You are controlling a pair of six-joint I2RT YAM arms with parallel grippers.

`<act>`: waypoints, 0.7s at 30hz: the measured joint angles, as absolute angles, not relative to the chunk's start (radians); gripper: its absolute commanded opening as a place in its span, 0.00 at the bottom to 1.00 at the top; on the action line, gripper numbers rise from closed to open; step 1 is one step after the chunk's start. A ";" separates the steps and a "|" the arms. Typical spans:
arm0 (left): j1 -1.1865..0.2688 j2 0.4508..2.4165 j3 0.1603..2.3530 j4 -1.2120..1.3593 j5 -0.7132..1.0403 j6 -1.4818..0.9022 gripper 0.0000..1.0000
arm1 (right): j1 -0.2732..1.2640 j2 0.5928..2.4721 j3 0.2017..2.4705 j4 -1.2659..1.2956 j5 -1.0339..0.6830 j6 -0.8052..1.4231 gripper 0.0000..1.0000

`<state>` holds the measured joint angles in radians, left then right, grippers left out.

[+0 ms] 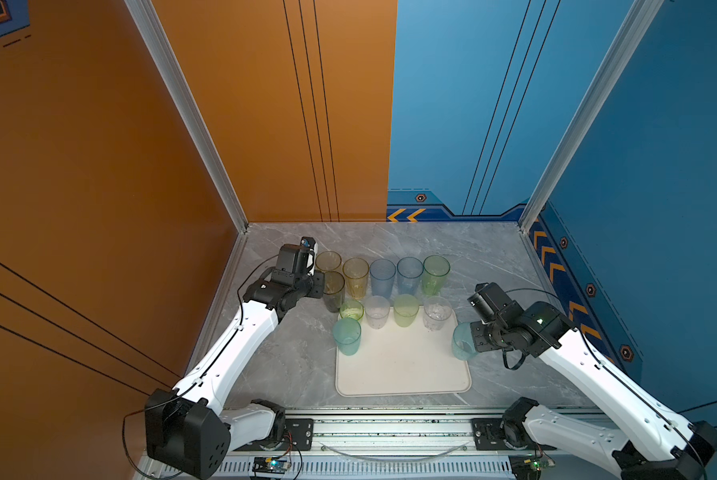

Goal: Place the glasses into the tray

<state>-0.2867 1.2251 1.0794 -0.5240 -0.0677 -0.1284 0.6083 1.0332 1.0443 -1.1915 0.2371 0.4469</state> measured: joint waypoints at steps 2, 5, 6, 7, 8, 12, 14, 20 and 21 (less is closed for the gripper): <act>-0.287 1.225 1.079 -0.524 -0.068 -0.128 0.25 | 0.591 1.041 1.012 -1.156 0.230 0.450 0.02; -0.286 1.225 1.079 -0.524 -0.068 -0.128 0.25 | 0.553 1.052 0.973 -1.103 0.210 0.450 0.02; -0.286 1.225 1.079 -0.524 -0.067 -0.128 0.25 | 0.539 1.054 0.963 -1.084 0.203 0.450 0.02; -0.286 1.225 1.079 -0.524 -0.068 -0.128 0.25 | 0.527 1.057 0.955 -1.068 0.198 0.450 0.02; -0.286 1.225 1.079 -0.524 -0.067 -0.128 0.25 | 0.517 1.059 0.949 -1.054 0.191 0.450 0.02; -0.286 1.225 1.079 -0.524 -0.068 -0.128 0.25 | 0.490 1.074 0.933 -1.005 0.173 0.449 0.02; -0.286 1.225 1.079 -0.524 -0.068 -0.128 0.25 | 0.483 1.082 0.930 -0.985 0.161 0.446 0.02; -0.286 1.231 1.079 -0.524 -0.067 -0.128 0.25 | 0.465 1.114 0.918 -0.936 0.143 0.443 0.02; -0.286 1.233 1.079 -0.524 -0.068 -0.128 0.26 | 0.463 1.120 0.916 -0.931 0.139 0.443 0.02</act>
<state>-0.2855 1.2327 1.0794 -0.5240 -0.0677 -0.1284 0.4633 1.1202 0.9161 -0.9306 0.1390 0.4427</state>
